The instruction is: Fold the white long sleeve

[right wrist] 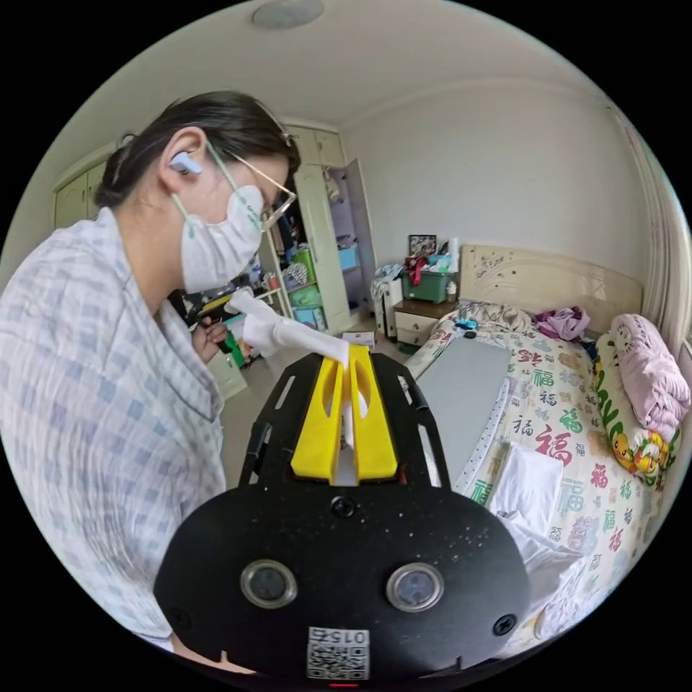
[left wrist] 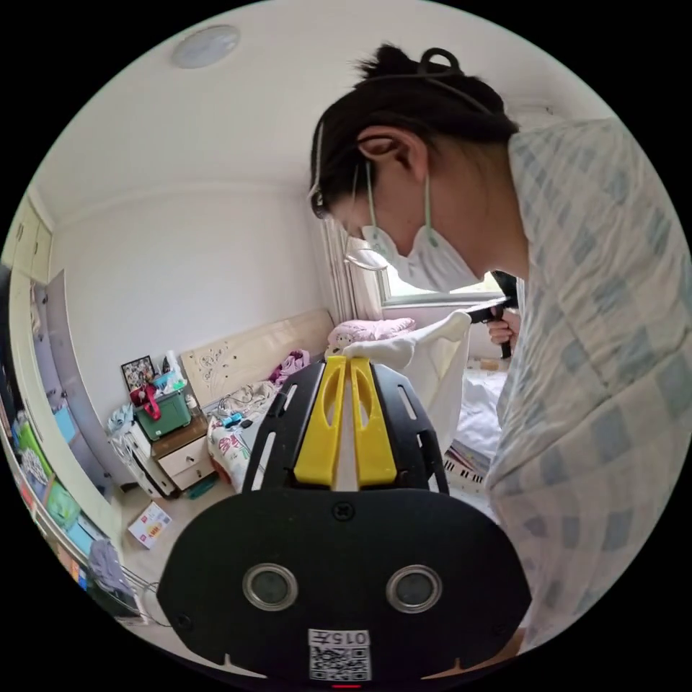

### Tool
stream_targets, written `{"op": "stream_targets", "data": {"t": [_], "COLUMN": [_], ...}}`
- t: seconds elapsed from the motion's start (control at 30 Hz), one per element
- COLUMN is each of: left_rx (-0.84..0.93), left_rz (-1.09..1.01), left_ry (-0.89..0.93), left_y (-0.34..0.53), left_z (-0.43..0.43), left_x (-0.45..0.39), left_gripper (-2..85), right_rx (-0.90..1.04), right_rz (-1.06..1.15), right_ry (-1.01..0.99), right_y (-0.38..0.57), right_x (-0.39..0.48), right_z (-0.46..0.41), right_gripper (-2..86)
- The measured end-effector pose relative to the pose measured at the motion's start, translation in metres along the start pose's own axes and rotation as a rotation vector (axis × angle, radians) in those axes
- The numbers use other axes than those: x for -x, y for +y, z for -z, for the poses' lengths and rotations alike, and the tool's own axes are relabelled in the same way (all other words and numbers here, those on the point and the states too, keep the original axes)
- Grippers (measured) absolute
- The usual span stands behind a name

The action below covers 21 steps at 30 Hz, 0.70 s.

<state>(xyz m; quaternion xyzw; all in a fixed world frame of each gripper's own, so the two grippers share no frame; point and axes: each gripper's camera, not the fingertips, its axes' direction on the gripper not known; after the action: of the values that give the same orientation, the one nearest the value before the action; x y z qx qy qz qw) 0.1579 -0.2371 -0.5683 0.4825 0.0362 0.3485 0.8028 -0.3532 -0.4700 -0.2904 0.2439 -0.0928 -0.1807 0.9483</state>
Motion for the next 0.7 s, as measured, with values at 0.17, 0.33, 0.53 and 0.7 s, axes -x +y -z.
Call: {"op": "stream_targets", "data": {"t": [0.17,0.33,0.53,0.7], "left_rx": [0.012,0.094,0.280,0.503], "left_rz": [0.032,0.183,0.434,0.753], "left_ry": [0.025,0.039,0.053,-0.100], "left_y": [-0.012,0.011,0.090,0.188], "left_z": [-0.010,-0.082,-0.266,-0.401], "left_x": [0.007,0.047,0.143,0.202], "left_gripper": [-0.8,-0.7,-0.3,2.7], "right_rx": [0.036,0.181,0.300,0.484], "right_rz": [0.019,0.002,-0.216,-0.302], "right_ry": [0.000,0.106,0.177,0.465], "right_y": [-0.012,-0.018,-0.008,0.031], "right_x": [-0.011,-0.067,-0.228,-0.321], "right_z": [0.006,-0.046,-0.193,-0.308], "right_gripper": [-0.2,-0.7,0.3,3.7]}}
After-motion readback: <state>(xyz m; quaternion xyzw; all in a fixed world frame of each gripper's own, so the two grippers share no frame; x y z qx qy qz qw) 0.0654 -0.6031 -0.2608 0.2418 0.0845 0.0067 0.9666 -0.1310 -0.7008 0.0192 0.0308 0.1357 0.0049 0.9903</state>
